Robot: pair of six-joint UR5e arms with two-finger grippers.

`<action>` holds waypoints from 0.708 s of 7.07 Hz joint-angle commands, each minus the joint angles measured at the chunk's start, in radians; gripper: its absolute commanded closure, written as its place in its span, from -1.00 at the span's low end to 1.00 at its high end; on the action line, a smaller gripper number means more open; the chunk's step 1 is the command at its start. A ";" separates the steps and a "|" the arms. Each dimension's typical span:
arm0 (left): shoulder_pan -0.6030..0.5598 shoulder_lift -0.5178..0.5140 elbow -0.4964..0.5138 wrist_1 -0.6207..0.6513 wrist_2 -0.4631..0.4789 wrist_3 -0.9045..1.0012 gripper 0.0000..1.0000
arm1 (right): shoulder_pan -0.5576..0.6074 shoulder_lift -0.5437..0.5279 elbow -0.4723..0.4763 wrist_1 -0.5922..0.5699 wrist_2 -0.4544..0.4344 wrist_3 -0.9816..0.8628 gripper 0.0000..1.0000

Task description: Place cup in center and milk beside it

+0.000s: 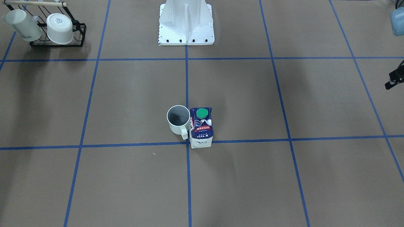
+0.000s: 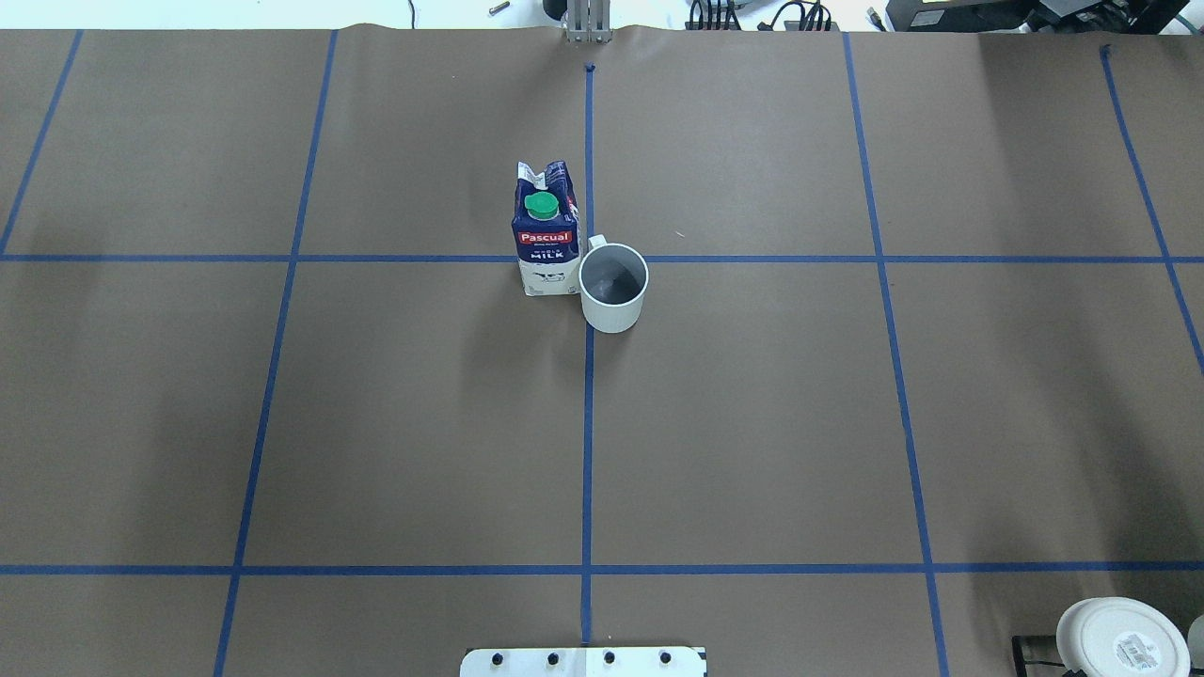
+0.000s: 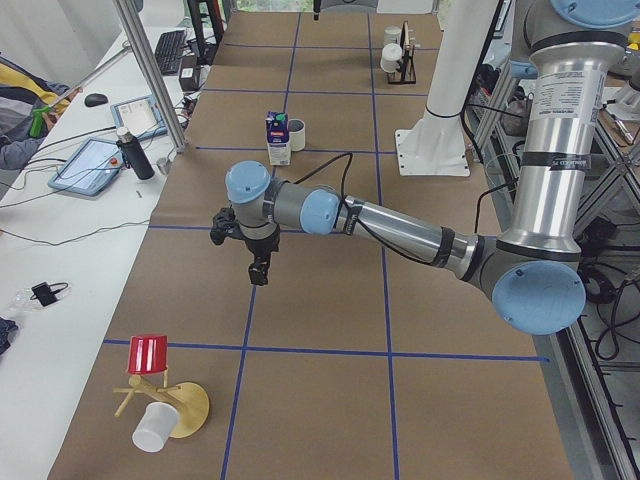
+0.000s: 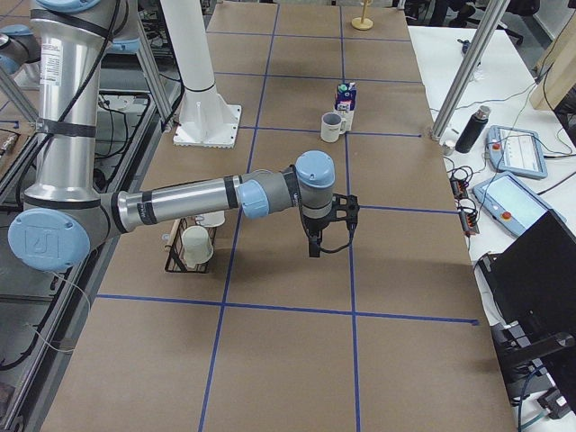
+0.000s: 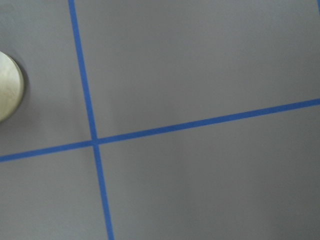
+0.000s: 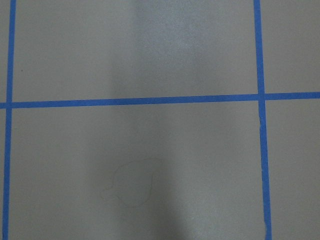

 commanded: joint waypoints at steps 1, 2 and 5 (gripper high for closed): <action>0.000 0.012 -0.021 -0.010 -0.012 -0.022 -0.97 | -0.001 0.006 -0.005 0.000 0.001 0.002 -1.00; 0.000 0.012 -0.024 -0.010 -0.012 -0.025 -0.97 | 0.001 0.006 0.004 0.000 0.002 -0.001 -1.00; 0.006 0.003 -0.029 -0.007 -0.025 -0.026 -0.97 | 0.001 0.011 -0.005 0.000 -0.002 -0.001 -1.00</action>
